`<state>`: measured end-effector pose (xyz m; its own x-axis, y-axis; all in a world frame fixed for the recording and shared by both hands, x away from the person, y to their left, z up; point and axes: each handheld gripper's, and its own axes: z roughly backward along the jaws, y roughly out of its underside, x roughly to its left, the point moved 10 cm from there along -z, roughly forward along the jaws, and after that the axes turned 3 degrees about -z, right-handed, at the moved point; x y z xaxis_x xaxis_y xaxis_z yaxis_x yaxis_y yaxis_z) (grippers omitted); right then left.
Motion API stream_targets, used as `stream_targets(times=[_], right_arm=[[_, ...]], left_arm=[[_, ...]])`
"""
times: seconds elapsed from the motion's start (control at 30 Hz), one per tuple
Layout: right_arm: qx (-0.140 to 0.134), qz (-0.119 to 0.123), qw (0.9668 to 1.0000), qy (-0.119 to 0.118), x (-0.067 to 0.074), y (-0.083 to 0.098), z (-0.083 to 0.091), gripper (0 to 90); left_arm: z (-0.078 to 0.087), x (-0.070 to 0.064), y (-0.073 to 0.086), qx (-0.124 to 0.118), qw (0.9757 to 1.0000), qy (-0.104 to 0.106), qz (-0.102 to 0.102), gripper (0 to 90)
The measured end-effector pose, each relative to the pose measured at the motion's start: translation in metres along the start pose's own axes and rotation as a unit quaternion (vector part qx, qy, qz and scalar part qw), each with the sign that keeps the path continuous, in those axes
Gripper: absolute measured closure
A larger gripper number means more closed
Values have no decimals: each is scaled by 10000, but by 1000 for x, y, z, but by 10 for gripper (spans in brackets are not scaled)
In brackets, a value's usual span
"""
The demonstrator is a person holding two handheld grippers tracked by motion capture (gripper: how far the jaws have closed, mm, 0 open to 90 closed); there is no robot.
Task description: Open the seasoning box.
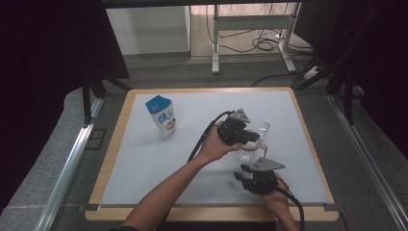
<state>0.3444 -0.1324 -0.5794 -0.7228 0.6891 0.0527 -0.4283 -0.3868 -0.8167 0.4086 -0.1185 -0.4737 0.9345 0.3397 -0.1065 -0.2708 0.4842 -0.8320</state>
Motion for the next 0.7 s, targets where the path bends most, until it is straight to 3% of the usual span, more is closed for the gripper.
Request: stream_targets(times=[0.43,0.7], right_arm=[[-6,-49,10000,39,-3,2,1,575],[-59,-61,10000,43,-2,0,1,547]], left_arm=[[-10,-12,-10,29,9998,154,-119,900],[20,4,7,-131,9998,-125,-55,884]])
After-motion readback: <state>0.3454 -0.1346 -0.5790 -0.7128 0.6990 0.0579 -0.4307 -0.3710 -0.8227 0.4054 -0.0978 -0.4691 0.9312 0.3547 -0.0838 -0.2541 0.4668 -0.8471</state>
